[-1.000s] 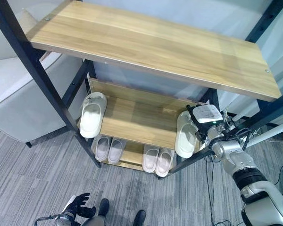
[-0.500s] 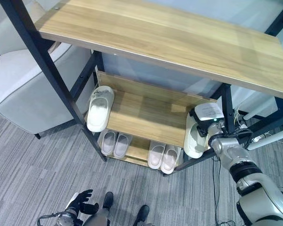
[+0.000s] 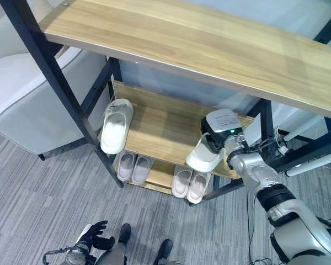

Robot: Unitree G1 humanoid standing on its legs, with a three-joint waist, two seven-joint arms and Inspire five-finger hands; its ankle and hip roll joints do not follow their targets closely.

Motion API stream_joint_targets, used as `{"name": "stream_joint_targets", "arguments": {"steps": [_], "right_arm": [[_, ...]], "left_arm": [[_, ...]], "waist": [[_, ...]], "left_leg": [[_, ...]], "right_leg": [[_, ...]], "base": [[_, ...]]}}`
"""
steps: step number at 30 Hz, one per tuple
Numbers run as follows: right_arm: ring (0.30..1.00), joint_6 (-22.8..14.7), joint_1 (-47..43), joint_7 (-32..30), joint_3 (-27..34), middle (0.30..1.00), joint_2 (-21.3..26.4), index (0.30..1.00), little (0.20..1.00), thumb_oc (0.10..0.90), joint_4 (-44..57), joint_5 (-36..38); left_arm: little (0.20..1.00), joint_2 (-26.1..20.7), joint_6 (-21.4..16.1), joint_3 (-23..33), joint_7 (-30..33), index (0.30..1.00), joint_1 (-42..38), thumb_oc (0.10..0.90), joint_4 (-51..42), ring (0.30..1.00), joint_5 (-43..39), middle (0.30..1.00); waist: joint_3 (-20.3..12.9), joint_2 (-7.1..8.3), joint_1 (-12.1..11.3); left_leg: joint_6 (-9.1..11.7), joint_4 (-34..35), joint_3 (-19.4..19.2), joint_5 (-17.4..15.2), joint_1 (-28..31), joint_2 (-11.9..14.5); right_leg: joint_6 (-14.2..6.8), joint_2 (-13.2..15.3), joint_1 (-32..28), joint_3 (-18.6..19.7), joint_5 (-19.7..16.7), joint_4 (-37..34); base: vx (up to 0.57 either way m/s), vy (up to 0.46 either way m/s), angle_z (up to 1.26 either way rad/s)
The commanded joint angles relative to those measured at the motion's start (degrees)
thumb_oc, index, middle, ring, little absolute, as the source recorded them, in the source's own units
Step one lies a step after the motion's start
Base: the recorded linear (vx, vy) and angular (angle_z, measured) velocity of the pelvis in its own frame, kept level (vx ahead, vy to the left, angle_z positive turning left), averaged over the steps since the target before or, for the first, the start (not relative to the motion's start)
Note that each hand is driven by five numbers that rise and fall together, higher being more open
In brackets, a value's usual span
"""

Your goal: Arrange the slippers neatly on the shoe rack.

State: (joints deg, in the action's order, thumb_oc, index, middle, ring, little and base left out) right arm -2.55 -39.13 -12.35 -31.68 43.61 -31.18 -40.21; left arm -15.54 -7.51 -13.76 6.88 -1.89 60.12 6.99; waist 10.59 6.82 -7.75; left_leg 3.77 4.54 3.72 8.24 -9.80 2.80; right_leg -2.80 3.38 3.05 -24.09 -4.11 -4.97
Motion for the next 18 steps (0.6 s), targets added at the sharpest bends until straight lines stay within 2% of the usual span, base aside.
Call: {"name": "stream_joint_targets", "arguments": {"steps": [1, 10, 11, 18], "right_arm": [[0.3, 0.41, -9.33, -4.66, 4.02, 0.3, 0.27, 0.3, 0.3, 0.4, 3.13, 2.48], [0.3, 0.02, -13.56, -10.35, 2.06, 0.3, -2.4, 0.3, 0.3, 0.4, -2.35, 1.85], [0.3, 0.17, -13.85, -12.01, 2.25, 0.3, -3.06, 0.3, 0.3, 0.4, -4.35, 2.66], [0.3, 0.15, -15.41, -14.91, 2.11, 0.3, -4.28, 0.3, 0.3, 0.4, -9.38, 4.62]], "left_arm": [[0.9, 1.31, 0.66, -5.05, -0.14, 0.9, 2.07, 0.8, 3.09, 0.9, 0.22, 0.9], [0.9, -0.07, 0.24, -4.7, 1.18, 0.9, 1.54, 0.8, 4.36, 0.9, 0.41, 0.9], [0.9, -0.31, 0.14, -4.68, 1.56, 0.9, 1.43, 0.8, 4.6, 0.9, 0.34, 0.9], [0.9, -0.84, -0.21, -5.26, 1.93, 0.9, 1.17, 0.8, 4.86, 0.9, -0.26, 0.9]], "waist": [[-1.61, 0.99, -1.33], [-0.79, 2.3, -4.75], [-0.64, 2.66, -5.74], [-0.06, 3.47, -8.08]], "left_leg": [[1.91, 0.46, -3.04, -6.37, 3.09, -0.05], [2.27, 0.46, -1.3, -5.93, 2.58, 0.35], [2.29, 0.46, -0.73, -5.89, 2.48, 0.35], [2.32, 0.46, 1.24, -5.45, 1.69, 0.4]], "right_leg": [[-4.94, 2.59, -0.08, 2.82, 3.08, 0.13], [-4.82, 2.07, -0.52, 0.81, 3.65, 0.13], [-4.78, 1.83, -0.71, 0.25, 3.88, 0.11], [-4.61, 1.38, -0.89, -1.49, 4.47, 0.17]], "base": [[0.0, 0.0, 0.0], [0.03, -0.027, 0.09], [0.04, -0.039, 0.21], [0.04, -0.033, 0.19]]}}
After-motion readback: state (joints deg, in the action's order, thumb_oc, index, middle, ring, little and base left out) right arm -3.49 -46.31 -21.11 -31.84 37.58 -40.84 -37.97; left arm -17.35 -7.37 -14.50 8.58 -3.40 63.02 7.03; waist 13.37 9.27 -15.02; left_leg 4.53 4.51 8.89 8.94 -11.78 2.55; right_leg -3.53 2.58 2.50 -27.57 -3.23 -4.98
